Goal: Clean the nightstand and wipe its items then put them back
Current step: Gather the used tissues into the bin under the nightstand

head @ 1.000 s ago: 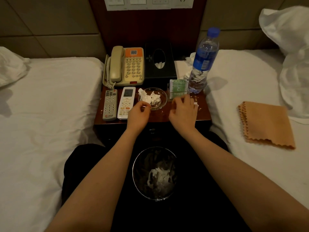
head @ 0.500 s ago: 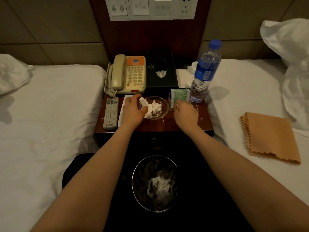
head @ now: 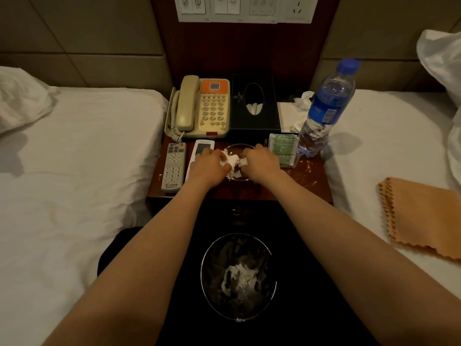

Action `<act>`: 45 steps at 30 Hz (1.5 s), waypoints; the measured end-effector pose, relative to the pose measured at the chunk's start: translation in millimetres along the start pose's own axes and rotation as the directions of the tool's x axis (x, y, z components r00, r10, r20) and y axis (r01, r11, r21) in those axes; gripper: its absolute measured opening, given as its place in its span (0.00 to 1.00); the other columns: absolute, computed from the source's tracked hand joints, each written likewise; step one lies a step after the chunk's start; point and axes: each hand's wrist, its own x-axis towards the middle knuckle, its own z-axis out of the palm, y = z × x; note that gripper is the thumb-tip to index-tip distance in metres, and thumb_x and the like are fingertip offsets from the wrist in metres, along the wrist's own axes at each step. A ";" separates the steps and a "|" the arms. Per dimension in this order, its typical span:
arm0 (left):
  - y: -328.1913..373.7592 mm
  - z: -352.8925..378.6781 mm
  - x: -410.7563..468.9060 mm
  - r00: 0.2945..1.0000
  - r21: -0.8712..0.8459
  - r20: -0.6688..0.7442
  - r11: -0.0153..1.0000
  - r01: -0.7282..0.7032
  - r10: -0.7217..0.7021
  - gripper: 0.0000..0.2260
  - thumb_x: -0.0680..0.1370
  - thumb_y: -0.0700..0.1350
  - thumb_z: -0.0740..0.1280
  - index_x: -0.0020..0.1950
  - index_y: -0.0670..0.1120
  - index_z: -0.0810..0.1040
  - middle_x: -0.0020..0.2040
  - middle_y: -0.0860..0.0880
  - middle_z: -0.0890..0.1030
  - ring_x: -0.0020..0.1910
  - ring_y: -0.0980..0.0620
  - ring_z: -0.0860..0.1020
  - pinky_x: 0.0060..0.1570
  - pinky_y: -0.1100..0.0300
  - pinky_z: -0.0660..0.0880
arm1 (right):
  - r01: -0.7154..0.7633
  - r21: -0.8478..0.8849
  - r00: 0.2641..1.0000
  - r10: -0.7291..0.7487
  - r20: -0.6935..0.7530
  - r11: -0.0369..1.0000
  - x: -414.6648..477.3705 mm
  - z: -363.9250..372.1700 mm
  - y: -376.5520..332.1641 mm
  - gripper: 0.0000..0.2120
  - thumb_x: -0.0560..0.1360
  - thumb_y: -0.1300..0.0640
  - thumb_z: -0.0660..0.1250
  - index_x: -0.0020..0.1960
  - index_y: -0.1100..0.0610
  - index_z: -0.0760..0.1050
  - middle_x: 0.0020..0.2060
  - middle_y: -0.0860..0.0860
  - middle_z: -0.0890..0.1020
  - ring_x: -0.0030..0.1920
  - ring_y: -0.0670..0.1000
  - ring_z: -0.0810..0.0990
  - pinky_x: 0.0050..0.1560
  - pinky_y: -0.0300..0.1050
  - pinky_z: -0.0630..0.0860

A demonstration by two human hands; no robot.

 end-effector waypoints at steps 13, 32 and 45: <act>8.0 -7.5 1.1 0.942 -0.502 -0.253 0.862 0.068 -0.221 0.08 0.74 0.34 0.60 0.49 0.44 0.73 0.59 0.41 0.75 0.58 0.44 0.74 0.50 0.58 0.69 | 0.030 0.621 0.960 0.149 -0.235 0.783 -8.2 8.1 17.7 0.09 0.77 0.63 0.57 0.51 0.57 0.75 0.42 0.54 0.77 0.37 0.51 0.74 0.35 0.44 0.70; -24.9 18.9 -55.2 0.735 -0.447 0.649 0.683 0.578 -0.197 0.11 0.76 0.45 0.58 0.33 0.46 0.68 0.32 0.47 0.69 0.30 0.50 0.66 0.33 0.60 0.62 | -0.287 0.851 0.952 0.029 0.306 0.439 -75.0 60.4 -11.1 0.13 0.77 0.64 0.58 0.35 0.56 0.75 0.30 0.52 0.75 0.32 0.47 0.72 0.37 0.39 0.69; -17.8 67.7 -95.3 0.563 -0.221 0.733 0.648 0.729 -0.383 0.11 0.80 0.35 0.52 0.50 0.42 0.73 0.43 0.38 0.74 0.41 0.42 0.75 0.41 0.53 0.74 | -0.581 0.373 0.715 0.235 0.658 0.724 -88.5 125.8 -18.6 0.15 0.78 0.63 0.55 0.33 0.55 0.61 0.29 0.54 0.64 0.26 0.50 0.61 0.29 0.43 0.62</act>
